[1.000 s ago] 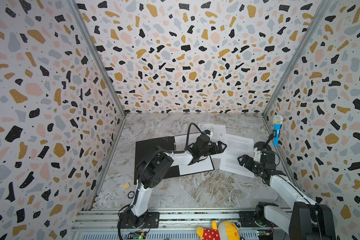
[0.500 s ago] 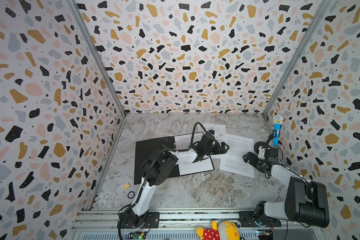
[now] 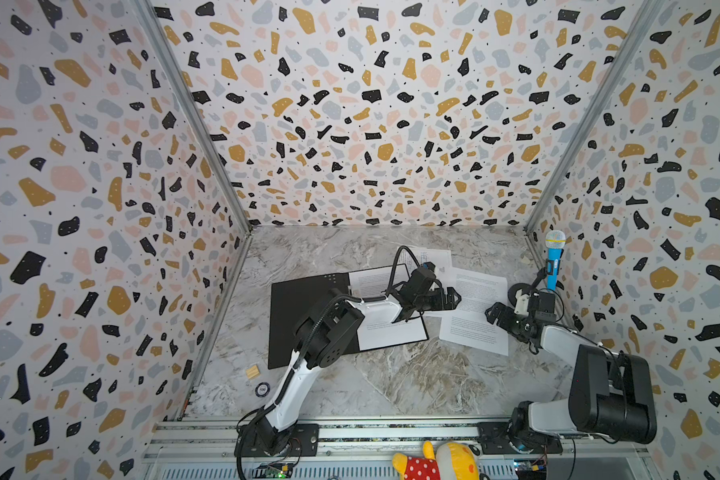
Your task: Put the files into the folder
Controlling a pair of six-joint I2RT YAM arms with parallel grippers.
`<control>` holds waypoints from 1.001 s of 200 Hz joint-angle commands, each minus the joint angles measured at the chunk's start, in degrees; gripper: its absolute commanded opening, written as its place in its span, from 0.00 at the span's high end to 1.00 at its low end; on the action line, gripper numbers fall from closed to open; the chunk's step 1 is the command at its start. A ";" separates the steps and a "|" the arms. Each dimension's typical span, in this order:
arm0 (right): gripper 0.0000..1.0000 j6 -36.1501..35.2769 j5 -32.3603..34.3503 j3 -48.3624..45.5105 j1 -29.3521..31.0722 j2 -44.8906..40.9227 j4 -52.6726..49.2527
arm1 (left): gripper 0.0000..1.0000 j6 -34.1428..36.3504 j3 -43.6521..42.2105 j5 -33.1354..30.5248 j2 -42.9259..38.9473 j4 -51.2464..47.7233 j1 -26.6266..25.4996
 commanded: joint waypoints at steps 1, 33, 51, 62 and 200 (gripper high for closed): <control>0.03 -0.58 -2.74 0.58 0.03 0.26 0.10 | 0.00 1.98 2.55 0.61 1.38 -1.66 -0.64; 0.04 0.06 -5.27 -1.78 0.65 -0.59 1.09 | 0.00 2.55 3.83 0.85 2.87 -2.95 -0.99; 0.05 0.38 -6.82 -2.46 0.76 -0.66 1.17 | 0.00 2.91 4.32 0.80 3.64 -3.48 -1.29; 0.05 0.70 -7.54 -2.86 0.75 -0.84 1.34 | 0.00 3.21 4.49 0.79 4.01 -3.88 -1.38; 0.05 4.69 -17.96 -6.83 0.76 -0.46 6.21 | 0.00 0.30 1.51 3.69 4.99 1.53 -1.94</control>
